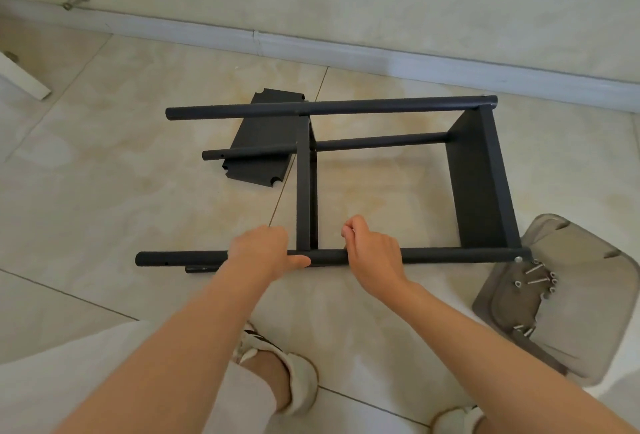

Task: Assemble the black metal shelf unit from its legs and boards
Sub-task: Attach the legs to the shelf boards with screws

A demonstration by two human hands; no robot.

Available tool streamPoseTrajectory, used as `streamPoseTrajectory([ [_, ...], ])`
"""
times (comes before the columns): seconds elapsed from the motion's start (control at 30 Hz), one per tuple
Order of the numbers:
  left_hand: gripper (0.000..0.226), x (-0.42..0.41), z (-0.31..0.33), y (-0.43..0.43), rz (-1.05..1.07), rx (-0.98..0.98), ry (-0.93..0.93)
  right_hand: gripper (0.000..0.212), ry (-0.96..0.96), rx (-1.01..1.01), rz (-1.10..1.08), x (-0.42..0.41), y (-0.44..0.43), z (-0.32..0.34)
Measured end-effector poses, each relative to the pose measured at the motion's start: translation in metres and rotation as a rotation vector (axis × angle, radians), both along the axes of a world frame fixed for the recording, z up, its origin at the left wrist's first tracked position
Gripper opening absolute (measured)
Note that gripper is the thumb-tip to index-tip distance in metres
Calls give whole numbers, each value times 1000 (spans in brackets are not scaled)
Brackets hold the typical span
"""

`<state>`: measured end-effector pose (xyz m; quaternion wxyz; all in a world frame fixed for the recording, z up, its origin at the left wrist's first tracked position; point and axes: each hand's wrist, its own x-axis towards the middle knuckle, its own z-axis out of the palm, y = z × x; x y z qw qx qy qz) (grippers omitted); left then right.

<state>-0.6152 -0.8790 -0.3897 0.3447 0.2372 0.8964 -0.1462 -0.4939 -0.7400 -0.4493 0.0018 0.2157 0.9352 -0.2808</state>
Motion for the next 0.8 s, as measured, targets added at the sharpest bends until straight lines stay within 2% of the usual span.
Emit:
streamPoseTrajectory([
  [0.1,65,-6,5,6,-481,-46,280,26,-14,11,9,1,3,1],
  [0.17,66,-7,-4,-3,-675,89,398,28,-42,10,13,-1,3,3],
  [0.23,74,-9,-15,-16,-789,236,429,31,-151,4,6,-9,6,3],
  [0.3,83,-13,-21,-24,-827,313,444,33,-293,-70,15,-20,15,4],
  [0.43,76,-21,-34,-29,-873,365,418,28,-420,-379,87,-35,36,5],
  [0.63,71,-24,-45,-30,-842,422,322,15,-320,-584,182,-44,47,6],
  [0.8,72,-36,-40,-26,-949,440,309,18,-294,-710,215,-56,46,2],
])
